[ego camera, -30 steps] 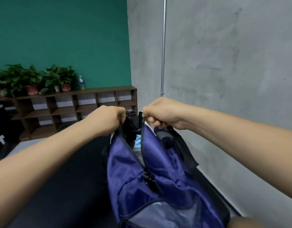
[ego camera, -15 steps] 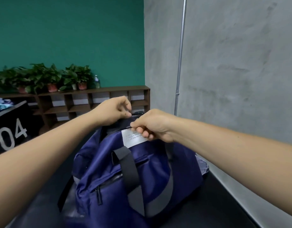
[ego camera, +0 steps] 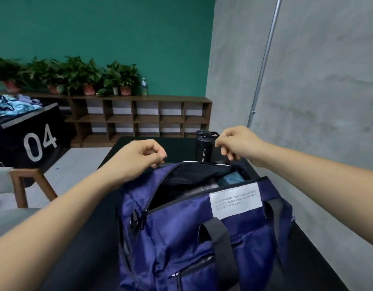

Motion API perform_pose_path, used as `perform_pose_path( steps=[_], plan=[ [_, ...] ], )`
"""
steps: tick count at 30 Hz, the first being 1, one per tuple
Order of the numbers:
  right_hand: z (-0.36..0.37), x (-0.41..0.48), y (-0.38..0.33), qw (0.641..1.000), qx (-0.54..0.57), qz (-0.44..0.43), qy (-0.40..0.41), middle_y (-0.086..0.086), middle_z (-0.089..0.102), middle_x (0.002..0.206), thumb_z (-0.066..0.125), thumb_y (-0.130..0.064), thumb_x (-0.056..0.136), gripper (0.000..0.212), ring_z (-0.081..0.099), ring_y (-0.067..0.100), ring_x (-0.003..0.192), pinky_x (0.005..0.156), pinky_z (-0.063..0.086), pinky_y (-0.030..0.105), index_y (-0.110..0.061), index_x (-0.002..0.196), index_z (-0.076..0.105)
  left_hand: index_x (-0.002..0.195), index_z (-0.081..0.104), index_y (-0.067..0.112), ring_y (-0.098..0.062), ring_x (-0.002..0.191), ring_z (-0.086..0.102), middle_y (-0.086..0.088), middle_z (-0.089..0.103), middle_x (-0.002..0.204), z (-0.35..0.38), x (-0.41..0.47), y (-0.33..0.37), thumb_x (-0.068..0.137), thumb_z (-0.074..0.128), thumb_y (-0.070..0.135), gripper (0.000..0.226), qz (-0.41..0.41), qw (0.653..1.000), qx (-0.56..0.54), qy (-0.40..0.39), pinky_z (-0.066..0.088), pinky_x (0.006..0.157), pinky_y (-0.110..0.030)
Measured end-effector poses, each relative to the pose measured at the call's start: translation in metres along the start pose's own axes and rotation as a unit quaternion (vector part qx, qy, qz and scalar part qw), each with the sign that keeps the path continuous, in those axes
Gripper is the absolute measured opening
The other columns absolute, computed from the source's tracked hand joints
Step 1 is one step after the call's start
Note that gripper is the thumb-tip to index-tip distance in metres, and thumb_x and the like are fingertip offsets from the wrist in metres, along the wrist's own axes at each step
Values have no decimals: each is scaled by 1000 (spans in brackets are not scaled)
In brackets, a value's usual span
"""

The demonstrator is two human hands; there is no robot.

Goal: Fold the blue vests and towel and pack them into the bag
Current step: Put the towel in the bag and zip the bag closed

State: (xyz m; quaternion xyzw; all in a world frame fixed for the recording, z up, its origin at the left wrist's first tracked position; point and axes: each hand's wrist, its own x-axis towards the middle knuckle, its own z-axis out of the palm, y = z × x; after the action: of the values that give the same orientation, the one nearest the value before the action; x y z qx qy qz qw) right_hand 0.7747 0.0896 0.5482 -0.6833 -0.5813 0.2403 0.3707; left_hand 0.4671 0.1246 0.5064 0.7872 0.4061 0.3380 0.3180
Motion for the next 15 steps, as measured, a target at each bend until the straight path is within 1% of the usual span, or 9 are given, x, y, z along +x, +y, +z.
perform_pose_path(
  steps=[3,6,7,9,11,12,13,15],
  plan=[
    [2,24,9,999,-34,4,22,6,69,65,66,-11,94,11,54,15,45,41,32,24,-8,84,68,93,74,19,-11,76,66,0,79,87,0,-11,-23,103,68,22,11,-14,999,-41,29,52,87,-34],
    [8,49,21,996,-79,7,45,8,73,70,67,-13,94,13,60,16,51,42,38,18,-9,81,68,92,75,18,-12,77,64,-1,79,86,0,-20,-44,104,68,22,14,-32,993,-94,59,50,84,-33],
    [11,59,25,994,-96,8,48,9,74,73,68,-14,93,14,62,16,55,45,41,18,-10,80,68,93,75,18,-12,78,64,-1,78,85,0,-22,-50,104,67,22,15,-37,991,-109,67,49,83,-33],
    [18,76,31,990,-131,8,48,13,77,79,71,-17,89,12,66,18,64,58,51,28,-9,79,70,92,76,20,-13,78,64,-1,77,85,-1,-26,-64,105,65,21,17,-45,987,-131,78,48,82,-34],
    [24,93,34,983,-177,4,52,11,77,84,78,-23,86,14,70,24,78,75,60,39,-9,86,73,92,77,22,-12,77,63,-1,76,84,-2,-30,-79,105,65,21,18,-53,985,-144,82,48,82,-34],
    [26,100,35,977,-204,1,55,9,76,89,81,-27,86,19,70,26,86,82,59,41,-11,91,73,92,77,21,-12,77,63,-1,76,84,-1,-33,-87,105,65,20,18,-60,984,-147,84,48,82,-34],
    [29,109,35,971,-231,0,57,7,75,94,83,-32,85,25,69,28,92,85,57,40,-13,96,71,92,77,20,-11,77,64,-1,76,84,0,-35,-94,105,65,20,18,-67,983,-150,86,48,82,-34],
    [36,127,34,961,-273,-1,56,6,72,105,85,-39,84,38,67,28,98,82,53,36,-15,107,67,92,77,19,-10,77,65,-2,76,84,0,-38,-107,105,65,20,17,-81,982,-148,86,48,80,-33]
  ],
)
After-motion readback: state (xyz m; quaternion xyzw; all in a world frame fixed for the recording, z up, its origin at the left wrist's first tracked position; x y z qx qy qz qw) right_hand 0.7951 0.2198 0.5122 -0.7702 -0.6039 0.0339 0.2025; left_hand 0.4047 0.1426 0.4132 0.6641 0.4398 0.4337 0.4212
